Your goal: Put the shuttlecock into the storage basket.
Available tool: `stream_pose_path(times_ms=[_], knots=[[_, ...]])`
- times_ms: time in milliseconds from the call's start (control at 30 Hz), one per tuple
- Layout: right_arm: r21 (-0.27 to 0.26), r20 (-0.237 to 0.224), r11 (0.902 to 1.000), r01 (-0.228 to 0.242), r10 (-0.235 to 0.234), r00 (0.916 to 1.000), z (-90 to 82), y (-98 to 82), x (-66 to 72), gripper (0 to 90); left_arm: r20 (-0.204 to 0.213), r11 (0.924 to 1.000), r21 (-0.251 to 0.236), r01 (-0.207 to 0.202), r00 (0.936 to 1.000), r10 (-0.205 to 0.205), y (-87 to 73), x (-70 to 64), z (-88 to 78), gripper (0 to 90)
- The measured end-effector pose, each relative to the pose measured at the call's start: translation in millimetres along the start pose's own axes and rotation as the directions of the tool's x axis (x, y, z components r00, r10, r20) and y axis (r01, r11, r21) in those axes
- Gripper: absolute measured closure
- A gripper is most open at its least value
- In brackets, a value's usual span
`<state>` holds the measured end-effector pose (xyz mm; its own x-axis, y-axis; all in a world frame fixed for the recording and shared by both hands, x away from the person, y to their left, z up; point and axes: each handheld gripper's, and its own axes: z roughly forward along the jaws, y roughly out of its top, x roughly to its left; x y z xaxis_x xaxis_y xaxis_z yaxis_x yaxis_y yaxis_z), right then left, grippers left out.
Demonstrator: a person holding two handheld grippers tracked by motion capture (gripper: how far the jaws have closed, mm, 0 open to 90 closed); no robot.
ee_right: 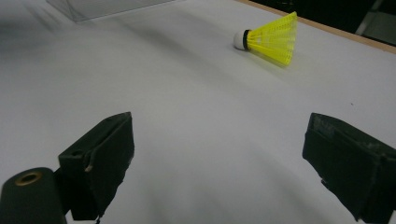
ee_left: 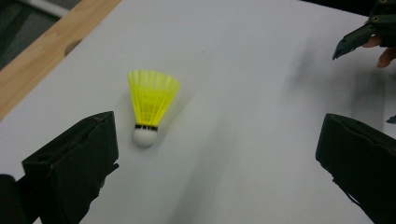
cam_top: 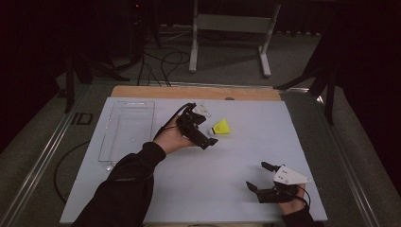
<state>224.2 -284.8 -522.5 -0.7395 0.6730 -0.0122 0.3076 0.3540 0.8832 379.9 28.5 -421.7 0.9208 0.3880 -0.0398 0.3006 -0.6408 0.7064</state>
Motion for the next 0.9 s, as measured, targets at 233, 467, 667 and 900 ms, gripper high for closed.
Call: stream_pose_path(times_ms=[233, 467, 667, 900], knots=[[-0.005, 0.001, 1.0000, -0.005, 0.005, 1.0000, -1.0, 0.0, -0.4, 9.1, 0.018, 0.9996, -0.026, -0.015, 0.9997, 0.015, 1.3, 7.6, 13.8, 0.1], [-0.007, -0.001, 1.0000, -0.007, 0.007, 1.0000, -0.6, -0.2, -0.5, 9.1, 0.019, 0.9998, -0.002, 0.018, 0.9996, -0.018, -2.8, 23.1, 30.3, 0.1], [-0.002, -0.006, 0.9999, -0.012, 0.012, 0.9999, -0.3, -0.8, -0.5, 9.1, 0.013, 0.9982, 0.054, 0.026, 0.9996, -0.026, -8.8, 33.5, 48.0, 0.1], [-0.001, -0.008, 0.9999, -0.010, 0.010, 0.9999, -0.2, -1.0, -0.3, 9.1, 0.014, 0.9951, 0.078, 0.061, 0.9980, -0.062, -19.1, 42.3, 67.2, 0.8]])
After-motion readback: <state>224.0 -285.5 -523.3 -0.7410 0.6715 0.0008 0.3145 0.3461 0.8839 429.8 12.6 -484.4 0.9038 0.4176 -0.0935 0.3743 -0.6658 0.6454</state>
